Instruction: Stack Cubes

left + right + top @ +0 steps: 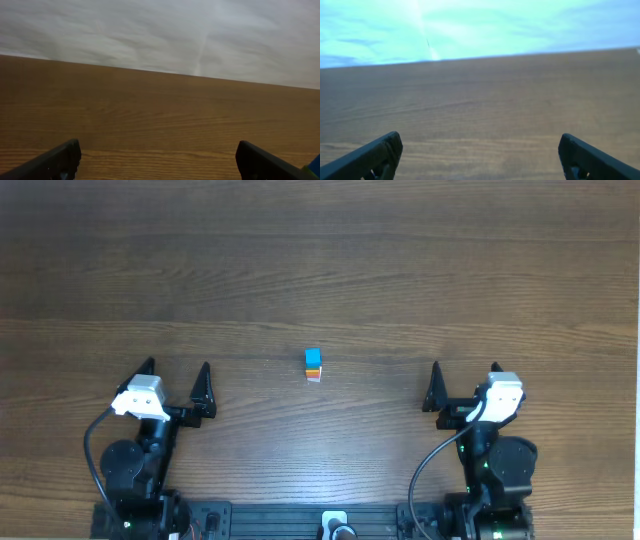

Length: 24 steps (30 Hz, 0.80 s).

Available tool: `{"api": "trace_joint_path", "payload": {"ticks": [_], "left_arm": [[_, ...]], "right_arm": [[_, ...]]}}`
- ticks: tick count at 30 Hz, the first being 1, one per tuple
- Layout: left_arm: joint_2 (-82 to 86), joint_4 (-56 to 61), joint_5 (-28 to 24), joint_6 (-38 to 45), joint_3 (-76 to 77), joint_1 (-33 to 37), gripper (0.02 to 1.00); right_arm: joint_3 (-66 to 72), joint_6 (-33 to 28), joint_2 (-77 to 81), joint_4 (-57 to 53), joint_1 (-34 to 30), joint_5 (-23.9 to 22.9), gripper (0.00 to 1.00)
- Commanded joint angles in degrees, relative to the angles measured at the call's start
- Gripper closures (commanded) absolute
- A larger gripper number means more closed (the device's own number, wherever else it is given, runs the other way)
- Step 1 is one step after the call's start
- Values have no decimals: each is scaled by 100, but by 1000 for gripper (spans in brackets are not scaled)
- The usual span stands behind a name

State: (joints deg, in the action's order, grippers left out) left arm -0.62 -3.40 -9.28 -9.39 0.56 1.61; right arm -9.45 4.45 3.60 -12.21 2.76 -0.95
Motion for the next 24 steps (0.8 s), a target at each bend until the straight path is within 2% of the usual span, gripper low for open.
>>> {"api": "trace_joint_path", "payload": {"ticks": [1,8,24], "left_arm": [[28,-7,-72,85,-22,-26,18],[28,-7,-72,85,-22,-26,18],[28,-7,-72,85,-22,-26,18]], "right_arm": [[367,-455,-330,358,-20,162,7],[909,-691,-330,1132,-22,308,9],[916,-710,-328,811,-22,302,9]]}}
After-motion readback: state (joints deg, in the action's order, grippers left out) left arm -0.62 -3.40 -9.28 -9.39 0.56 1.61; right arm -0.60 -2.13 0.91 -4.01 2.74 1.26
